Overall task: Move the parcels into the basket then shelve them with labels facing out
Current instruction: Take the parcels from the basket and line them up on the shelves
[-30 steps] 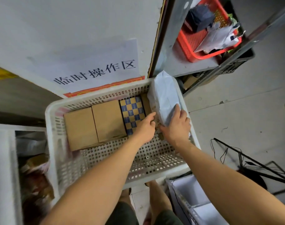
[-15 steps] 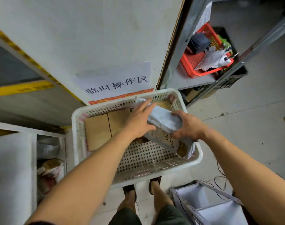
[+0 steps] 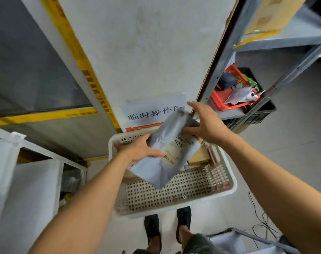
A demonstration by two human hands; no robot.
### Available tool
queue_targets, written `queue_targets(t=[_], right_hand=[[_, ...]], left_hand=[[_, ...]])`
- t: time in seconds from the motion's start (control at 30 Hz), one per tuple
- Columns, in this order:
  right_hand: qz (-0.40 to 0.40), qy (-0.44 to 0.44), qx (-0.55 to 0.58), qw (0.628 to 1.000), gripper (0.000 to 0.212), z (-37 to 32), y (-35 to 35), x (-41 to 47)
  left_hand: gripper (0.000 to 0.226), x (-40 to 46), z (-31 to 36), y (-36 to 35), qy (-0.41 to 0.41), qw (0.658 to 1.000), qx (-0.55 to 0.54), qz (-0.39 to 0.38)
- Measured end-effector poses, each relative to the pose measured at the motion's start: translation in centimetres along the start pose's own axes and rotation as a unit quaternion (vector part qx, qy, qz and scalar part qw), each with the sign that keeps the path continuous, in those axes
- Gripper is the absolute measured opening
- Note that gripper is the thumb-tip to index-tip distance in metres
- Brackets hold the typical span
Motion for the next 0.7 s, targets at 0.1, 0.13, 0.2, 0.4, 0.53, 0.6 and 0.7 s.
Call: queue_targets(t=[0.1,0.13,0.2,0.4,0.53,0.6,0.7], right_hand=[[0.11,-0.081,0.155,0.978,0.103,0.4,-2.1,-2.0],[0.104,-0.109,0.201,0.968,0.099,0.5,-3.4,-2.8],[0.034,-0.163,0.309,0.936,0.084,-1.1,-6.2,-5.0],[-0.178,-0.168,0.465,0.851,0.069,-5.3,-11.9,-6.8],[-0.213,-0.128,0.493,0.834,0.061,-8.2,-11.7,-5.9],[-0.248,-0.106,0.515,0.813,0.066,-9.4,-11.8,-5.4],[-0.289,-0.074,0.541,0.786,0.068,-11.8,-12.1,-5.2]], left_hand=[[0.103,-2.1,-3.9,0.0,0.042,0.977,-0.203,0.044],[0.09,-3.1,-4.6,-0.1,0.044,0.965,-0.254,0.056],[0.072,-5.1,-5.5,-0.3,0.04,0.94,-0.328,0.08],[0.073,-10.2,-6.0,0.0,0.009,0.893,-0.437,0.105],[0.072,-12.9,-5.7,1.1,-0.026,0.88,-0.457,0.129],[0.068,-14.5,-5.4,1.4,-0.032,0.87,-0.469,0.149],[0.069,-17.1,-4.9,1.4,-0.018,0.846,-0.498,0.189]])
Point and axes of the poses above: each hand's wrist, its own x-axis towards the middle knuckle, its own y-axis out of the back of the hand, z = x × y, the point moved 5 cm from there along x, towards the middle knuckle, and after that the axes turned 9 degrees about x, right-handed, at the moved point
